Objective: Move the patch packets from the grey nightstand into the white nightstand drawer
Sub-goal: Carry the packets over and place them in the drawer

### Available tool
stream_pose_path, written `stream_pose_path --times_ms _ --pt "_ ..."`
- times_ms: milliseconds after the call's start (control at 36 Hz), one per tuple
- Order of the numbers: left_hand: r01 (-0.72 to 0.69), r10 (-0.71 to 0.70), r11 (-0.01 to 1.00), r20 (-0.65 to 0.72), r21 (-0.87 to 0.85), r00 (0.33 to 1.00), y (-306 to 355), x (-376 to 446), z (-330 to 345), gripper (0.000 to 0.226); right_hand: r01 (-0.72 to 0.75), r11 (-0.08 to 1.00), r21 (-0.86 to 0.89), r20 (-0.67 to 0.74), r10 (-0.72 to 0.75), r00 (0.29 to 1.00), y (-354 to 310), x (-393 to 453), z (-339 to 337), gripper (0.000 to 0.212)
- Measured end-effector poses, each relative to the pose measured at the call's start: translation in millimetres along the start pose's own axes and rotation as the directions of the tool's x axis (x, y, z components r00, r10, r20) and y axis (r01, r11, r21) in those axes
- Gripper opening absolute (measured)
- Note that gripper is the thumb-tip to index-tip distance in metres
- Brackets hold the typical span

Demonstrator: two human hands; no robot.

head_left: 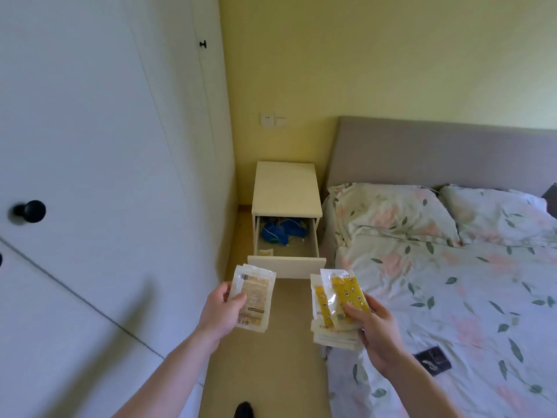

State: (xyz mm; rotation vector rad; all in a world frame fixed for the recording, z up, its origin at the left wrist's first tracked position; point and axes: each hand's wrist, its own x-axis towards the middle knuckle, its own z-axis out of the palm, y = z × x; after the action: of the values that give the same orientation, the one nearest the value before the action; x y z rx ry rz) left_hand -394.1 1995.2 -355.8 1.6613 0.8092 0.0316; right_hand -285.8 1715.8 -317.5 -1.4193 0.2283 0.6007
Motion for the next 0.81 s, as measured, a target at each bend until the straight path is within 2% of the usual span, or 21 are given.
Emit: stream_pose_path --times_ms 139,389,611,806 --pt "0.077 -0.078 0.997 0.015 0.011 0.997 21.1 84.9 -4.2 0.025 -0.011 0.999 0.05 -0.053 0.014 0.998 -19.1 44.5 16.6 0.028" --pt "0.141 -0.142 0.989 0.023 0.039 0.99 46.0 195.7 3.0 0.022 -0.072 0.992 0.1 -0.115 0.083 0.99 -48.6 146.2 26.9 0.027" --pt "0.21 -0.208 0.976 -0.039 0.064 0.977 63.5 293.9 13.6 0.02 -0.164 0.986 0.019 -0.088 0.165 0.982 -81.9 292.3 44.5 0.043" --pt "0.281 -0.274 0.959 -0.106 0.046 0.956 93.8 370.2 35.7 0.019 -0.273 0.961 -0.051 -0.044 0.271 0.962 -107.9 416.8 56.3 0.042"
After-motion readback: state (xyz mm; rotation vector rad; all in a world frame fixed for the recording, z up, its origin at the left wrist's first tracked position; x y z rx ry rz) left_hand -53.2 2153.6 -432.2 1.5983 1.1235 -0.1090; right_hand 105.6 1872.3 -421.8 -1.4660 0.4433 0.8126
